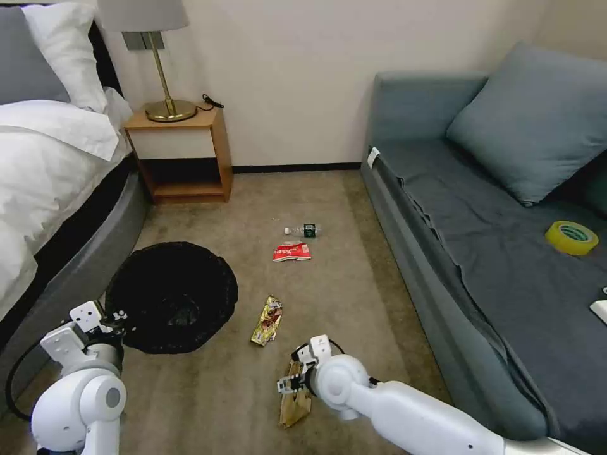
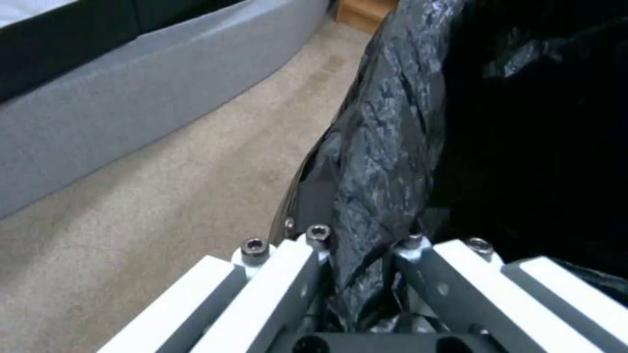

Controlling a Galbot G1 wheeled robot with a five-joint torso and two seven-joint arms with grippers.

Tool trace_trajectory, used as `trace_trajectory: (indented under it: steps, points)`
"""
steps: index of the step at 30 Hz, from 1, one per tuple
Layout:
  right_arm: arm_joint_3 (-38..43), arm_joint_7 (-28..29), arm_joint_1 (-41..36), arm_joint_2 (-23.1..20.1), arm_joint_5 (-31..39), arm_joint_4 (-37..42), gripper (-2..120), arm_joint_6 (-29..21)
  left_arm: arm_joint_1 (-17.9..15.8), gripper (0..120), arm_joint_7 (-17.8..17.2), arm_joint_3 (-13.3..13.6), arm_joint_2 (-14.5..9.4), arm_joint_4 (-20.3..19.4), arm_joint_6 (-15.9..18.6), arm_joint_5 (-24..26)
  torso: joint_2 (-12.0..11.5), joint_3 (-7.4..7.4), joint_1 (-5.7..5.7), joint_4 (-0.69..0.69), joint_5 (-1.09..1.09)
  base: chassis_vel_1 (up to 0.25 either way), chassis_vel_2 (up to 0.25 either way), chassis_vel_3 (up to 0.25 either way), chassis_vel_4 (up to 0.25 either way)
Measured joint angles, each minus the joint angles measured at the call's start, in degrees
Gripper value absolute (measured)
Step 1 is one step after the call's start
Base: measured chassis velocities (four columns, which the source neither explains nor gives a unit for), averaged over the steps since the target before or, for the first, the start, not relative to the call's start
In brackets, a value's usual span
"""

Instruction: Pick up the trash bin, then pick up the garbage on the floor and place it into the trash bin.

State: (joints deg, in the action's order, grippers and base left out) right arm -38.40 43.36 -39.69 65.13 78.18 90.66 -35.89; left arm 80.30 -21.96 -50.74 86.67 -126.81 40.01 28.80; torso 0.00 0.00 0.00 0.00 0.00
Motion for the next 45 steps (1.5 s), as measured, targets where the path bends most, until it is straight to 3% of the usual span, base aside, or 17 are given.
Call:
trace_trajectory:
  steps: [11, 17, 28, 32, 37, 41, 45]
  points:
    - [-2.56, -2.08, 0.27, 4.52, -3.61, -5.62, 100, 1.21, 0.02, 2, -0.02, 0.00, -0.23, -0.30, 0.00, 0.12, 0.00, 0.00, 0.00, 0.00, 0.00, 0.000, 0.000, 0.000, 0.000]
    - [-3.15, -2.75, 0.24, 4.82, -5.53, -7.68, 97, 1.64, 0.07, 2, 0.02, 0.14, -0.24, -0.39, -0.04, 0.12, 0.00, 0.00, 0.00, 0.00, 0.00, 0.000, 0.000, 0.000, 0.000]
    - [-3.53, -3.40, -0.33, 3.47, -7.48, -9.53, 72, 2.27, -0.30, 2, 0.25, 0.19, -0.55, 0.17, -0.36, 0.16, 0.00, 0.00, 0.00, 0.00, 0.00, 0.000, 0.000, 0.000, 0.000]
    - [-3.58, -4.05, -0.62, 3.57, -8.41, -9.92, 53, 2.87, -0.35, 2, 0.33, 0.11, -0.67, 0.44, -0.47, 0.16, 0.00, 0.00, 0.00, 0.00, 0.00, 0.000, 0.000, 0.000, 0.000]
    - [-3.55, -4.49, -0.65, 3.33, -8.75, -9.89, 40, 3.22, -0.42, 2, 0.34, 0.01, -0.72, 0.81, -0.65, 0.14, 0.00, 0.00, 0.00, 0.00, 0.00, 0.000, 0.000, 0.000, 0.000]
    - [-3.45, -4.76, -0.66, 2.72, -9.21, -9.67, 20, 3.69, -0.55, 2, 0.36, 0.05, -0.66, 1.07, -0.73, 0.05, 0.00, 0.00, 0.00, 0.00, 0.00, 0.000, 0.000, 0.000, 0.000]
    - [-3.35, -5.00, -0.86, 2.34, -10.01, -9.62, 9, 4.22, -0.79, 2, 0.36, 0.07, -0.66, 1.29, -0.83, 0.03, 0.00, 0.00, 0.00, 0.00, 0.01, 0.000, 0.000, 0.000, 0.000]
